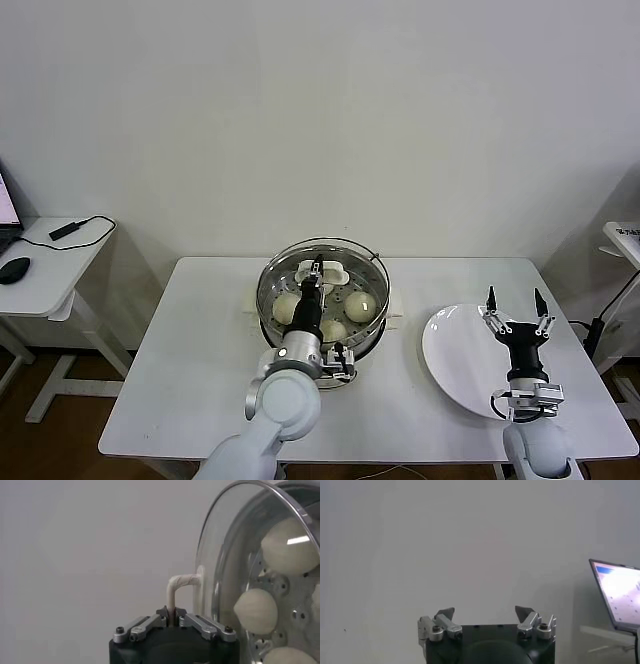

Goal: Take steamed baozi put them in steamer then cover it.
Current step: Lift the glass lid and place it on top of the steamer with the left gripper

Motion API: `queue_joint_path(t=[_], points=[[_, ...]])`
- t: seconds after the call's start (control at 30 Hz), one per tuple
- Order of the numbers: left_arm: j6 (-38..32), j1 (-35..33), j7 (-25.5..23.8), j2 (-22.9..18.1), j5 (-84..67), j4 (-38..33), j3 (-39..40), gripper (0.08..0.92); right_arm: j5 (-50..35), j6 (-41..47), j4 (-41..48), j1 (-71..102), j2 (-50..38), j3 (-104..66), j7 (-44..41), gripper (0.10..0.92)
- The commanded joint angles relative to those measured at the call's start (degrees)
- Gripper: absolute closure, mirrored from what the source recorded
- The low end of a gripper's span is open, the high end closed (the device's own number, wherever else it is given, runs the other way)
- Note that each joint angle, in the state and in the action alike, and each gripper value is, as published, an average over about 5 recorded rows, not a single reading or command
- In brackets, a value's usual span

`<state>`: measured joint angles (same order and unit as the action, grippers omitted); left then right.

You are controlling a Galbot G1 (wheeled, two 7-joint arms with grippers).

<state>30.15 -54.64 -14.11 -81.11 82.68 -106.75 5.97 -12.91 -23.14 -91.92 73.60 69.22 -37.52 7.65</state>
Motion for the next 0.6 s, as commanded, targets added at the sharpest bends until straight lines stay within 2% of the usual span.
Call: queue_joint_path(t=[0.03, 0.6], points=[[0.16, 0.3, 0.85, -1.68, 1.14, 3.16, 0.55, 0.806, -0.01, -0.01, 0.22, 0.09, -0.07, -0.27, 0.02, 0.203], [0.2, 0.05, -0.53, -2.2, 3.3, 4.03, 0.57, 0.806, 0.03, 0.09, 0.49, -0.47, 0.1, -0.26, 0.04, 0.203]])
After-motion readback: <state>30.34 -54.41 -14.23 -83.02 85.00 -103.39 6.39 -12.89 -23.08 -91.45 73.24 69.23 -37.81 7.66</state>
